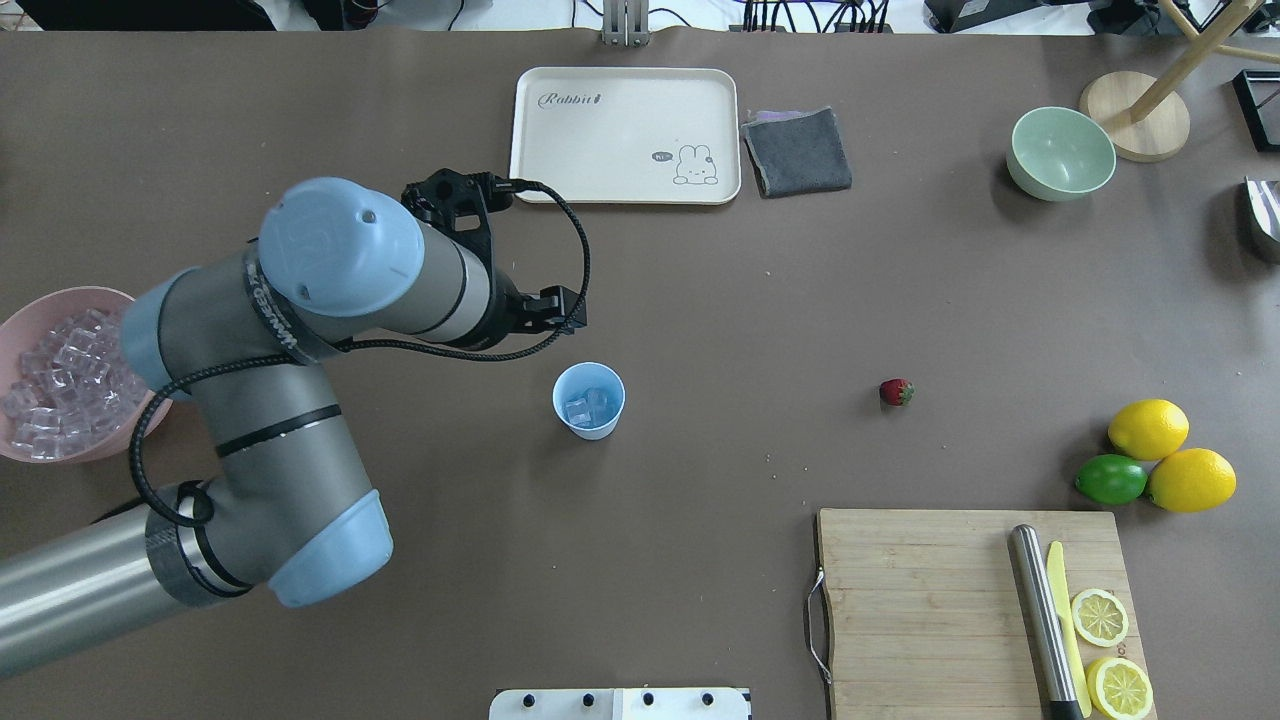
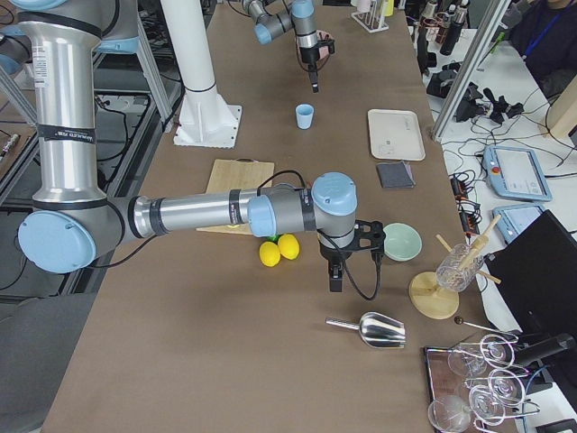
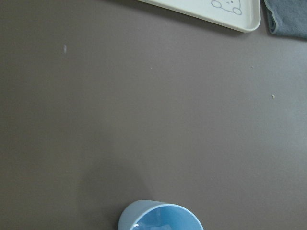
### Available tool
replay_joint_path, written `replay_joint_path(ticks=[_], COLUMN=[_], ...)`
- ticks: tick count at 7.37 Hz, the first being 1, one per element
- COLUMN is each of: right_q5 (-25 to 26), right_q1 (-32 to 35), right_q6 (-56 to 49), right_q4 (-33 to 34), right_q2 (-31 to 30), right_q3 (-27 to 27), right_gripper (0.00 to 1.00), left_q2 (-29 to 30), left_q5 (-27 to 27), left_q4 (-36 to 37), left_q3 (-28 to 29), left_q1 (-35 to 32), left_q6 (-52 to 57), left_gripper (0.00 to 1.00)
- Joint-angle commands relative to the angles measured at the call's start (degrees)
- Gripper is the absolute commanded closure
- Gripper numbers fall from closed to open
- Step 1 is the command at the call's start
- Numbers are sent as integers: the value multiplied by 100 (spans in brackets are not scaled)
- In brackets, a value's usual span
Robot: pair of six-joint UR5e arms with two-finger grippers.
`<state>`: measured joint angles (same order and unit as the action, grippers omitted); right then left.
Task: Put ice and strawberries in cup
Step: 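Release the ice cube into the cup and move left gripper back, then lower the left gripper into the ice bowl for a third cube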
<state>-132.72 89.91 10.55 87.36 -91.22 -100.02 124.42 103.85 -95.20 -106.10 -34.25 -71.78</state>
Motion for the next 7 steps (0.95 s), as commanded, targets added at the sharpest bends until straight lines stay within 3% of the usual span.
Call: replay_joint_path(ticks=[1, 3, 4, 7], right_q5=[-17, -114, -114, -123], right_q1=[-9, -140, -297, -834], right_q6=[9, 104, 314, 922], right_q4=[0, -9, -35, -62], right_q2=[7, 86, 182, 394], right_q3=[0, -79, -149, -421], right_gripper=[0, 0, 0, 0], left_q2=[-528, -1722, -2215, -3132], left_q5=[328, 442, 834, 1479], left_q4=[774, 34, -607, -1184], left_q3=[-235, -184, -79, -218], left_q1=[-790, -1546, -1819, -2207], left_q6=[1438, 2743, 3009, 3554], left_gripper=[2, 2, 2, 2])
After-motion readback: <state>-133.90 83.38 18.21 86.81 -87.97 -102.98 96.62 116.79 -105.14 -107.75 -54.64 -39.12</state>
